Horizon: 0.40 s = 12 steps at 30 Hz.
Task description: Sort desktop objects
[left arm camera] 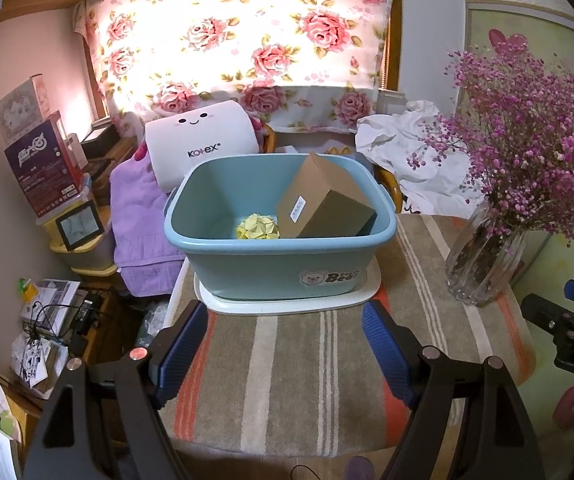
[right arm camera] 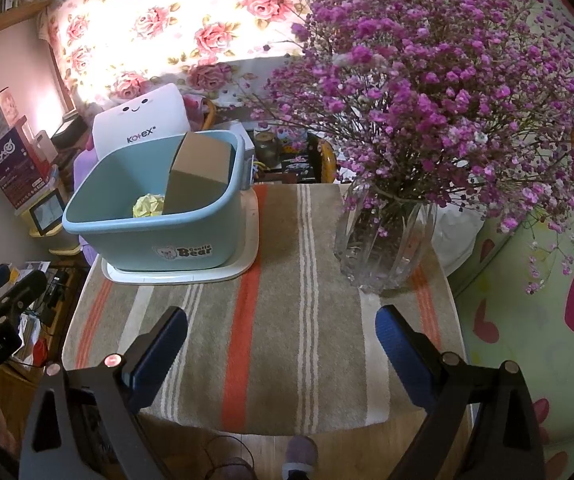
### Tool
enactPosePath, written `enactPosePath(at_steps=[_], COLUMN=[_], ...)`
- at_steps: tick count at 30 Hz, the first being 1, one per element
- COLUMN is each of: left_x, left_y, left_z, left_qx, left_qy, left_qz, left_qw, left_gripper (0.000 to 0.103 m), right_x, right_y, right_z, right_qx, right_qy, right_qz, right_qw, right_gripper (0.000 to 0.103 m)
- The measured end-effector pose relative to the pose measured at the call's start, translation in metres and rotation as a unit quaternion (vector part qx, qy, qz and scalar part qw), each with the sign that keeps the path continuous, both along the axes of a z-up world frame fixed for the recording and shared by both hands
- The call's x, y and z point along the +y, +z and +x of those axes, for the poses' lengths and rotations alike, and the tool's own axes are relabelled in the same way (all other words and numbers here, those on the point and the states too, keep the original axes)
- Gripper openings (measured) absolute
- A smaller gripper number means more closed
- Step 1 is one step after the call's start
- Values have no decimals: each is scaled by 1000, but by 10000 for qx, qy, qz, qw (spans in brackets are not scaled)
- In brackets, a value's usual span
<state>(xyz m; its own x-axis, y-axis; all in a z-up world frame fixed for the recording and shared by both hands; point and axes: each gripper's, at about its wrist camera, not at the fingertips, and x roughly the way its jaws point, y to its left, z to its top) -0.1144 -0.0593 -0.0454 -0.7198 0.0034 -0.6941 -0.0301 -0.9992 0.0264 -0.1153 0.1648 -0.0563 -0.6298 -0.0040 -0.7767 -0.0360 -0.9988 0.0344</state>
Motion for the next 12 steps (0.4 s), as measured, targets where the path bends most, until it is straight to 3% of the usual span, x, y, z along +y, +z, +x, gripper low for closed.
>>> enactPosePath(at_steps=[12], left_x=[-8], left_y=[0], left_z=[-4], left_qx=[3], left_qy=[107], left_qz=[79], left_qw=[9999], left_gripper=[83], right_x=[-1], right_y=[0], right_z=[-3], right_qx=[-10], right_qy=[-29], right_qz=[11], right_qw=[10000], right_gripper=[98])
